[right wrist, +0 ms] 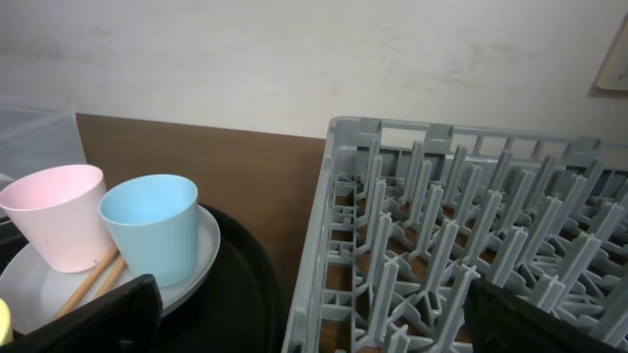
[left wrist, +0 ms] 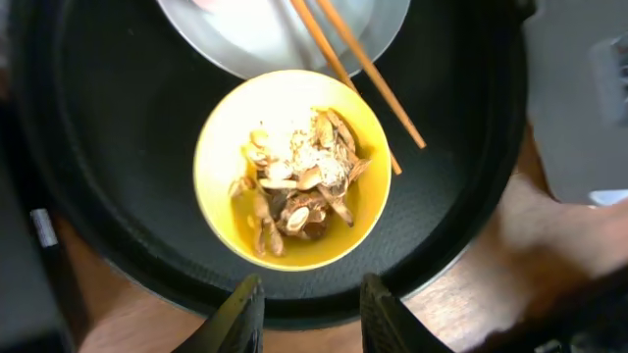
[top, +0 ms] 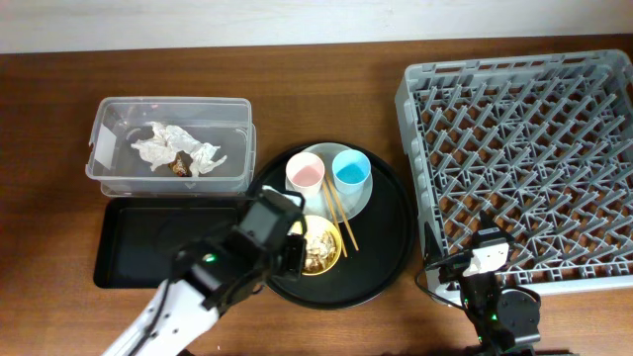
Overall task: Sort waste into correct bins and load items into the dishwasher rack
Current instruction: 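Reach the left gripper to the yellow bowl rim and grasp it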
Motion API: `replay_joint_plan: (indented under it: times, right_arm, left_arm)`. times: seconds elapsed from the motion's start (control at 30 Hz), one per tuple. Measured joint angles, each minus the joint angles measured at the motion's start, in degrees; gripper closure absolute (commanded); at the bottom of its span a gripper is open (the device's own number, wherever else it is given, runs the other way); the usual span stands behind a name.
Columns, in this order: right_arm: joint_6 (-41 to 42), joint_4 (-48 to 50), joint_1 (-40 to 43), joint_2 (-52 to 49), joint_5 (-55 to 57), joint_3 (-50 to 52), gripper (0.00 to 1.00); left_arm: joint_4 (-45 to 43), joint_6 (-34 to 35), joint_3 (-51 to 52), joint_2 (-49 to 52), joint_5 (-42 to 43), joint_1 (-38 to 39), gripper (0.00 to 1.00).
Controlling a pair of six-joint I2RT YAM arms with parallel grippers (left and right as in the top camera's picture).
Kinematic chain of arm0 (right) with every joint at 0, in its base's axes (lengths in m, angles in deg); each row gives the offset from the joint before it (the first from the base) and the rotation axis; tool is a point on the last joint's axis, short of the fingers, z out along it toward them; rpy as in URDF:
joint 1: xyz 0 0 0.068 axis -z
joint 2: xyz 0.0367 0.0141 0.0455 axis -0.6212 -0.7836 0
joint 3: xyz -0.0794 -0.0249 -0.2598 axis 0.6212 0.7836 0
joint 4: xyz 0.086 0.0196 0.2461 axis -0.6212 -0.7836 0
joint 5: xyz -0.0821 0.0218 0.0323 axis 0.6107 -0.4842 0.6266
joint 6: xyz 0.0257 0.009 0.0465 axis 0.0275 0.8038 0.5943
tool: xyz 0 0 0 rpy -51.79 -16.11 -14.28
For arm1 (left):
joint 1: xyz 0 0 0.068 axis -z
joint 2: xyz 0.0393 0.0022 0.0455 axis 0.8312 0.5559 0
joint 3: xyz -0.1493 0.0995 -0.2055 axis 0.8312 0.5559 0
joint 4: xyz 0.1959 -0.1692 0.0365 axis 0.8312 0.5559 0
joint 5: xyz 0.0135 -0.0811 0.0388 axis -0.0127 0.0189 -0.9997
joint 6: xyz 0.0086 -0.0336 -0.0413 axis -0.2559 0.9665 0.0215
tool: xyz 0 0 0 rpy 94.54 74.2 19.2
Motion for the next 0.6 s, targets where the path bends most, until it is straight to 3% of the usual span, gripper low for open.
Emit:
replay_joint_plan:
  times: [0.2,0.33,0.6]
  right_arm:
    - [0.02,0.0,0.0,0.0,0.0,0.0,0.01]
    - [0.04,0.0,0.0,0.0,0.0,0.0,0.01]
    - [0.0,0.0,0.0,0.0,0.0,0.0,0.01]
  left_arm:
    - [-5.99,2.08,0.28,9.01,-4.44,3.78,0.74]
    - [-7.19,2.36,0.28,13.97,-11.15,3.82,0.74]
    - [-8.04,2.4,0.28,23.69,-16.55,3.82,0.74]
